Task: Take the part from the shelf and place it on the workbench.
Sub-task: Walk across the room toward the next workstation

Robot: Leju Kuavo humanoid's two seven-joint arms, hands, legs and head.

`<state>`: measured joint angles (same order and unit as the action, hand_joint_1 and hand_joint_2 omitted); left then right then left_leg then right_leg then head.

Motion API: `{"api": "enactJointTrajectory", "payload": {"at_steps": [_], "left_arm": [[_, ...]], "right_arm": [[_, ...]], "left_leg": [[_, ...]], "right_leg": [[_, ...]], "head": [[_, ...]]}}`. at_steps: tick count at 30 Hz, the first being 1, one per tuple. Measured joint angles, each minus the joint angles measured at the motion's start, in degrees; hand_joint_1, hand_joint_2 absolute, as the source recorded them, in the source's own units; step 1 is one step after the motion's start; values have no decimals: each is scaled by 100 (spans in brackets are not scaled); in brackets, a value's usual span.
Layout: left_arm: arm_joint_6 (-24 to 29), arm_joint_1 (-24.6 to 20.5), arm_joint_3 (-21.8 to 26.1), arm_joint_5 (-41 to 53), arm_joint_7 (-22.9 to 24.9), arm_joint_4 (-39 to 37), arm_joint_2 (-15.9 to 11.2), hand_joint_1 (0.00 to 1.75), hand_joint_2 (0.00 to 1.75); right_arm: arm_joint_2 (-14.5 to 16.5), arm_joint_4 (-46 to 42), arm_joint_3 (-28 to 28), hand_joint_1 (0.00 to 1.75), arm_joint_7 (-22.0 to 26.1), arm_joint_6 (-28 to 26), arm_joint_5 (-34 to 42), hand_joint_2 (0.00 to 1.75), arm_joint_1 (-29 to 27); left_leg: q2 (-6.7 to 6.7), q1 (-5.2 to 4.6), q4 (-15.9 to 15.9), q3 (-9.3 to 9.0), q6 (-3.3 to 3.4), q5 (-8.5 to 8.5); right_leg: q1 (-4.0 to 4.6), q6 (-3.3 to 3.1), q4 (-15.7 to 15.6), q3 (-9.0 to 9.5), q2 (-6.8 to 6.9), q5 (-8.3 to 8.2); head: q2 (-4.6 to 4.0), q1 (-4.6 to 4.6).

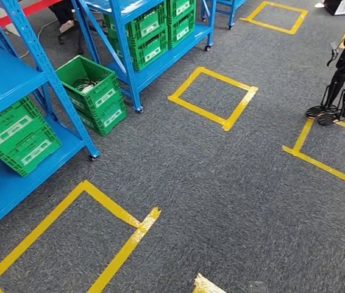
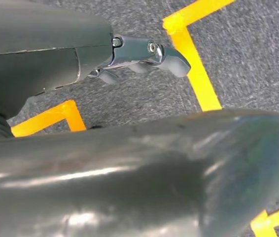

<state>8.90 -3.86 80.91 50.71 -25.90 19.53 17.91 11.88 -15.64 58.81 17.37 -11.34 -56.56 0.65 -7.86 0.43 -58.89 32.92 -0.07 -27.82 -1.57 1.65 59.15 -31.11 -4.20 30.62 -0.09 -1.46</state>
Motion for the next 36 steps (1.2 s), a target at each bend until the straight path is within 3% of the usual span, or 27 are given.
{"api": "enactJointTrajectory", "payload": {"at_steps": [2,4,6,7,8,9,11,13,15,16,18,20,21,22,23,25,26,28,29,30,31,33,35,36], "left_arm": [[1,14,0,-11,-2,-3,1,0,0],[1,-6,-1,-17,-4,-5,4,0,0],[1,-20,-3,-14,-4,-7,4,0,0],[1,-15,-3,-13,-4,-8,4,0,0],[2,-7,-3,-14,-4,-8,3,0,0],[2,1,-3,-14,-4,-8,3,0,0],[5,-6,-3,-16,-4,-8,-2,0,0],[13,-30,-5,-17,-5,-9,-3,0,0],[17,-27,-7,-20,-5,-10,-3,0,0],[17,-15,-7,-23,-5,-11,-2,0,0],[17,-11,-7,-24,-3,-12,2,0,0],[17,-24,-8,-19,-2,-17,6,0,0],[17,-28,-8,-17,-1,-21,6,0,0],[18,-27,-9,-17,-1,-26,7,0,0],[19,-25,-9,-18,-1,-31,7,0,0],[21,-21,-9,-21,0,-38,6,0,0],[23,-25,-9,-21,0,-41,3,0,0],[30,-31,-9,-22,1,-45,-1,0,0],[33,-29,-9,-22,2,-46,-3,0,0],[37,-20,-9,-22,3,-47,-5,0,0],[40,-10,-9,-24,4,-48,-12,0,0],[51,-7,-9,-29,7,-52,-17,0,0],[57,-29,-10,-32,10,-57,-14,0,0],[57,-38,-11,-32,11,-58,-15,0,0]], "right_arm": [[-1,2,1,0,8,0,-24,0,6],[-2,2,1,0,16,0,-48,0,1],[-5,2,2,0,17,0,-64,0,-11],[-8,1,3,0,16,0,-68,0,-10],[-9,2,3,0,16,0,-72,0,-6],[-10,2,3,0,15,0,-76,0,-1],[-10,5,3,0,12,0,-83,0,4],[-11,8,3,0,2,0,-96,0,5],[-12,10,3,0,-11,-2,-130,0,20],[-13,10,3,0,-31,-11,-158,0,29],[-14,10,2,0,-100,-60,-219,0,37],[-15,10,1,0,-181,-115,-277,0,18],[-16,10,1,0,-208,-131,-305,0,5],[-16,10,1,0,-225,-146,-338,0,-6],[-17,10,1,0,-234,-162,-370,0,-9],[-19,10,-9,0,-245,-192,-444,0,-6],[-19,14,-20,0,-254,-203,-481,0,-5],[-20,25,-41,0,-282,-229,-552,0,-6],[-22,31,-49,0,-299,-251,-590,0,-8],[-22,32,-60,0,-314,-275,-629,0,-9],[-21,34,-74,0,-327,-296,-670,0,-10],[-20,38,-117,0,-339,-322,-741,0,-10],[-23,41,-159,0,-356,-344,-794,0,-23],[-25,42,-174,0,-367,-357,-812,0,-33]], "left_leg": [[197,-8,-179,89,-51,-110],[565,-18,-788,376,-96,-416],[707,-9,-1457,701,-114,-661],[723,-8,-1572,757,-108,-646],[738,-11,-1472,706,-91,-527],[781,-24,-1178,558,-55,-329],[1077,-101,-457,193,56,-30],[1301,-180,-100,27,137,4],[1200,-185,-23,14,166,-2],[1124,-167,25,-6,181,19],[976,-113,115,-59,217,66],[816,-88,131,-61,238,80],[729,-82,128,-59,242,81],[643,-79,124,-63,241,78],[558,-75,115,-68,236,74],[391,-56,79,-74,198,49],[314,-54,44,-62,167,30],[176,-53,-13,-10,100,13],[113,-50,-25,16,69,22],[50,-41,-26,38,43,35],[38,-36,-38,50,20,32],[272,-44,-289,166,-36,-121],[612,-43,-976,488,-92,-464],[684,-33,-1340,666,-109,-605]], "right_leg": [[-3,-77,-21,27,153,-10],[17,-144,-34,47,336,5],[47,-182,-35,58,532,30],[59,-192,-35,68,617,43],[71,-196,-35,84,692,57],[84,-197,-36,110,762,75],[112,-178,-40,160,894,120],[135,-138,-49,190,1031,152],[151,-88,-78,228,1180,169],[148,-62,-71,240,1157,198],[132,-14,211,126,873,395],[101,23,914,-233,538,700],[92,41,1249,-428,474,791],[86,54,1429,-564,449,776],[81,66,1399,-606,436,650],[54,87,772,-407,324,192],[32,96,421,-270,171,41],[1,71,56,-88,-53,-41],[5,42,41,-65,-79,-19],[4,3,40,-49,-14,-28],[3,-29,29,-42,54,-38],[-10,-103,0,-13,201,-47],[5,-157,-10,10,384,-28],[16,-169,-10,14,480,-16]], "head": [[0,36],[0,88],[0,102],[0,102],[0,103],[0,104],[0,103],[0,105],[0,107],[0,94],[0,70],[0,37],[0,26],[0,20],[0,19],[0,17],[0,11],[0,7],[0,5],[0,9],[0,9],[0,54],[0,103],[0,107]]}}
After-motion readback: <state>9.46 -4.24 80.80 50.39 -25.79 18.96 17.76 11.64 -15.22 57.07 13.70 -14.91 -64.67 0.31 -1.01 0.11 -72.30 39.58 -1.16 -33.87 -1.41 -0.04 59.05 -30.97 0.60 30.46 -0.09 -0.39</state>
